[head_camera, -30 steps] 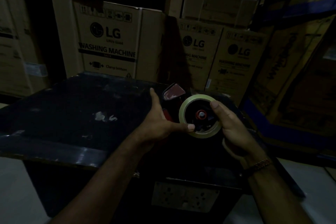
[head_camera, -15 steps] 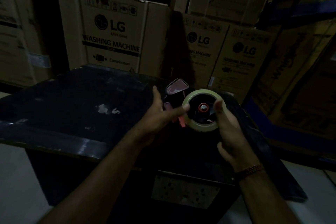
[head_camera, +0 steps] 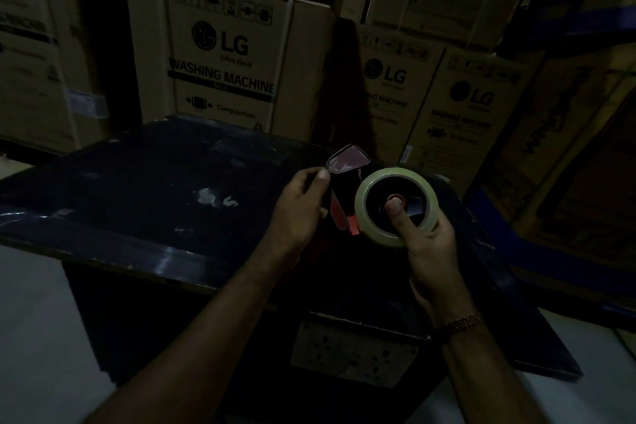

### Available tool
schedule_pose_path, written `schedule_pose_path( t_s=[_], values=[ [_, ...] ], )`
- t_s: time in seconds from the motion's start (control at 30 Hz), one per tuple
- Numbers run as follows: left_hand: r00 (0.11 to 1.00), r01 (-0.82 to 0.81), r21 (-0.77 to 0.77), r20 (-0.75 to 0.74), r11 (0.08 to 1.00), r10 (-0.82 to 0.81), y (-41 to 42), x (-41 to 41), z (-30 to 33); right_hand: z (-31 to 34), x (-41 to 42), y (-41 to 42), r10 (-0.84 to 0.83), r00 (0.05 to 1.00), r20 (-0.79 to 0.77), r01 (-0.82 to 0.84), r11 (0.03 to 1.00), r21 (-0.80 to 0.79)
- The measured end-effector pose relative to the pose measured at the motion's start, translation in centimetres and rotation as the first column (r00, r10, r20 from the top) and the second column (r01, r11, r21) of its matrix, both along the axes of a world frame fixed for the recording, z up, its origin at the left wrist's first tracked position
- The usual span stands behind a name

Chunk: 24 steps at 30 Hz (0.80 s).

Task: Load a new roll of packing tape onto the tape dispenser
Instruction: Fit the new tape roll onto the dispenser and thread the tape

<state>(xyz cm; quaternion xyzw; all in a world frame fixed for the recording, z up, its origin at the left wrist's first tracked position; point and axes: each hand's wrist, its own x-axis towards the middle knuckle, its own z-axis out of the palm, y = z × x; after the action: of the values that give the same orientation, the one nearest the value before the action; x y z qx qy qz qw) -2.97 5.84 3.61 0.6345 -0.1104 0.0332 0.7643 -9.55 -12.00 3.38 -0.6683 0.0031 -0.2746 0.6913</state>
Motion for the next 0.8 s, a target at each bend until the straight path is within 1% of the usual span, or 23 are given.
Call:
schedule_pose_path(
  t_s=[0.1, 0.2, 0.27, 0.37, 0.43, 0.47, 0.53, 0.57, 0.63, 0.73, 0.77, 0.8],
  values=[
    [1.0, -0.029, 0.005, -0.008, 1.0, 0.03, 0.0, 0.0, 0.4, -0.2, -0.1, 0.3, -0.01, 1.0, 0.026, 0.009, 1.0, 0.019],
    [0.998, -0.028, -0.029, -0.051, 0.999, 0.026, 0.3, -0.6, 0.6, -0.6, -0.2, 0.5, -0.045, 0.998, 0.052, 0.043, 0.998, 0.035],
    [0.994, -0.1, -0.002, -0.041, 0.995, 0.1, 0.5, -0.8, 0.3, -0.9, -0.1, 0.7, -0.065, 0.996, 0.062, 0.062, 0.997, 0.047],
    [0.968, -0.246, 0.111, 0.068, 0.963, 0.24, 0.6, -1.1, -0.6, -1.4, -0.1, 0.8, -0.104, 0.992, 0.075, 0.1, 0.993, 0.056],
    [0.952, -0.283, 0.173, 0.173, 0.943, 0.254, 0.6, -1.6, -1.0, -1.5, -0.1, 0.9, -0.112, 0.99, 0.084, 0.109, 0.993, 0.048],
    [0.94, -0.307, 0.247, 0.23, 0.919, 0.252, 0.6, -1.9, -1.3, -1.5, -0.2, 0.8, -0.114, 0.99, 0.088, 0.11, 0.993, 0.045],
    [0.919, -0.36, 0.429, 0.318, 0.828, 0.235, 0.8, -2.7, -1.8, -1.5, -0.3, 0.8, -0.12, 0.988, 0.092, 0.116, 0.992, 0.046],
    [0.91, -0.381, 0.478, 0.346, 0.791, 0.228, 1.0, -3.1, -1.9, -1.6, -0.4, 0.8, -0.123, 0.988, 0.094, 0.119, 0.992, 0.046],
    [0.903, -0.384, 0.532, 0.386, 0.754, 0.187, 1.3, -3.5, -2.3, -1.7, -0.4, 0.7, -0.124, 0.988, 0.091, 0.12, 0.992, 0.046],
    [0.896, -0.393, 0.64, 0.429, 0.66, 0.118, 1.2, -3.8, -2.3, -1.8, -0.5, 0.2, -0.089, 0.994, 0.061, 0.088, 0.996, 0.017],
    [0.897, -0.394, 0.634, 0.423, 0.665, 0.128, 1.2, -3.7, -2.4, -1.6, -0.5, -0.1, -0.068, 0.997, 0.044, 0.068, 0.998, -0.007],
    [0.903, -0.385, 0.613, 0.406, 0.69, 0.143, 1.1, -3.6, -2.4, -1.4, -0.6, -0.5, -0.047, 0.999, 0.025, 0.049, 0.998, -0.048]
  ],
)
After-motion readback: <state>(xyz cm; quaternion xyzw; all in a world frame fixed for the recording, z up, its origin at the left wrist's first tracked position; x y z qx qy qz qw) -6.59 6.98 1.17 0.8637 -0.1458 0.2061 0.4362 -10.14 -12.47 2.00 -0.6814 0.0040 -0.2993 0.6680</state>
